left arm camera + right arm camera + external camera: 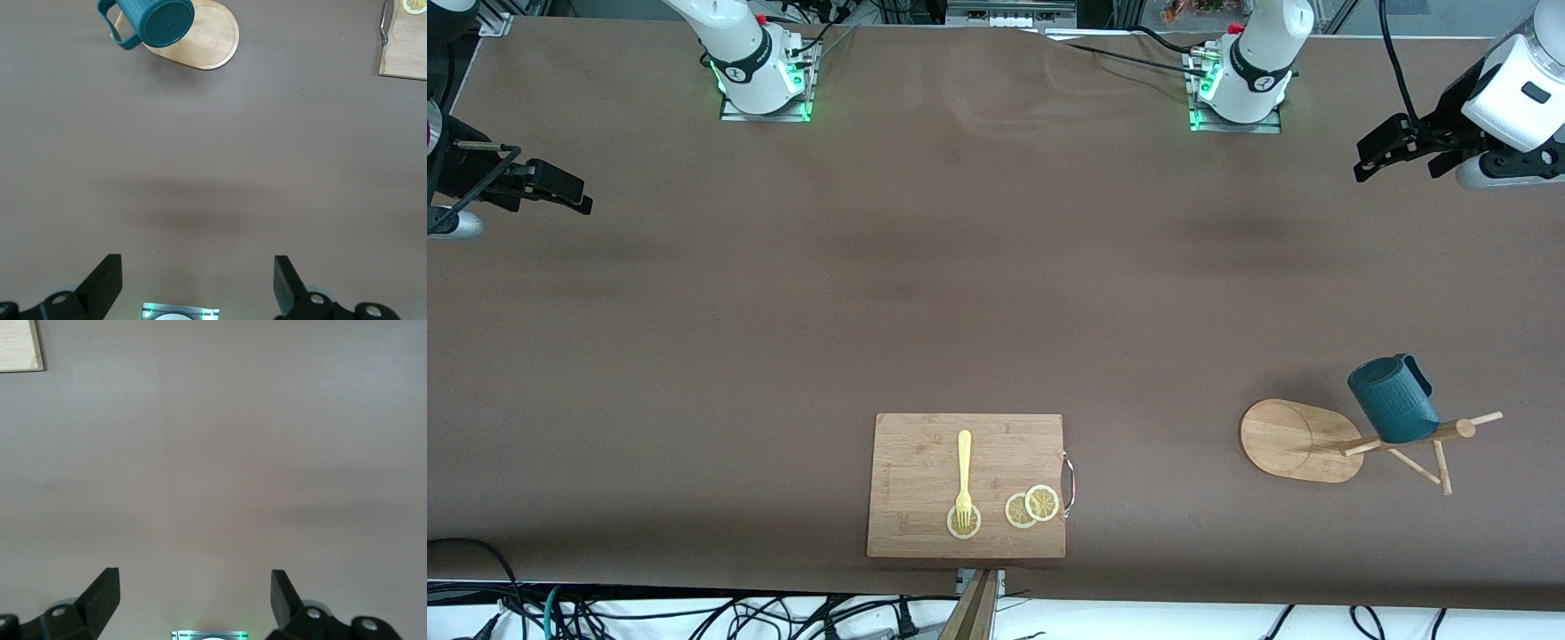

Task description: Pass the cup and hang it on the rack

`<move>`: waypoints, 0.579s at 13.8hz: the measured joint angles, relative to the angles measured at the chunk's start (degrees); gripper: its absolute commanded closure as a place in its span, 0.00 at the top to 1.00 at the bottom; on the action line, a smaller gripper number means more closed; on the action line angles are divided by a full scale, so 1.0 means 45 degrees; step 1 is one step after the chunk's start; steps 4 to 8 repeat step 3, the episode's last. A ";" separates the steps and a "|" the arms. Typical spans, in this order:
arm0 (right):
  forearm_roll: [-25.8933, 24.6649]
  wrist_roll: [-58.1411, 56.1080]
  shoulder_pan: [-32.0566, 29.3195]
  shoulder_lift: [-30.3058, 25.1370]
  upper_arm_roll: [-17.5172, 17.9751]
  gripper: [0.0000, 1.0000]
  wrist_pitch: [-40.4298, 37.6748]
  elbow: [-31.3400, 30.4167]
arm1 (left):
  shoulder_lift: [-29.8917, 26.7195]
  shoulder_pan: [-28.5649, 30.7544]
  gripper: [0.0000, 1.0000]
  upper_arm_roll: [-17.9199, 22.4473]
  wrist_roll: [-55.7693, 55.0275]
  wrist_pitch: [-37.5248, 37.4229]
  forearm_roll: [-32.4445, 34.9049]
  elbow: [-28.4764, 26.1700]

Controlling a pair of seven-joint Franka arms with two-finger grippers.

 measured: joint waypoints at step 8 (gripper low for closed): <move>0.0000 0.0000 0.0000 0.0000 0.0000 1.00 0.0012 0.0006 | 0.0000 0.0001 1.00 0.0000 -0.0007 0.0000 0.0000 0.0085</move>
